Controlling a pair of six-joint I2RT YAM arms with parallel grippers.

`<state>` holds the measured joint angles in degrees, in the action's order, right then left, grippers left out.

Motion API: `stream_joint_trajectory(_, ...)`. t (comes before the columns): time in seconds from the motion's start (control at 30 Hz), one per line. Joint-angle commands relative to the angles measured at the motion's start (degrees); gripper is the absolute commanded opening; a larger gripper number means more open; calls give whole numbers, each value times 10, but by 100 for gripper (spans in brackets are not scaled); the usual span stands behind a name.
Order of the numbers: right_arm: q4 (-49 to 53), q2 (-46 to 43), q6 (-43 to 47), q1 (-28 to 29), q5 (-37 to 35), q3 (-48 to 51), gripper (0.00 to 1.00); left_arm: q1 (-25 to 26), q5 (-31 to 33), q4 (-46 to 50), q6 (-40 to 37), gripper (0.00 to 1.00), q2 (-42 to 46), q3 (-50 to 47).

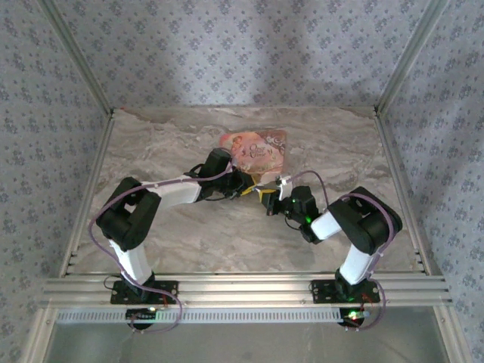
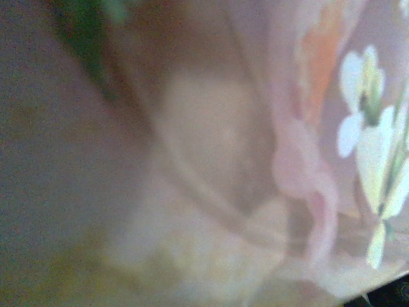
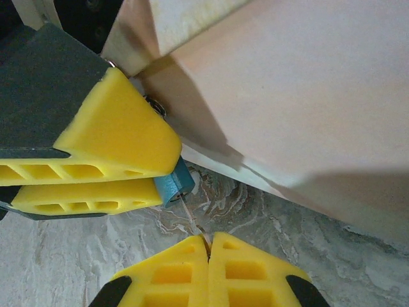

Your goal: Unlock a padlock with a key

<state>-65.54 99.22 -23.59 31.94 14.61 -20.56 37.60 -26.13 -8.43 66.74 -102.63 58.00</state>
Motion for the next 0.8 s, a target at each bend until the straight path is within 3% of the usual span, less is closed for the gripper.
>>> stream_joint_trajectory(0.0,-46,17,-14,0,29,-22,0,8,-46,-6,13,7,2,12)
stream_joint_trajectory(0.77,-34,32,25,-13,34,-50,0,11,-65,-7,10,7,12,15)
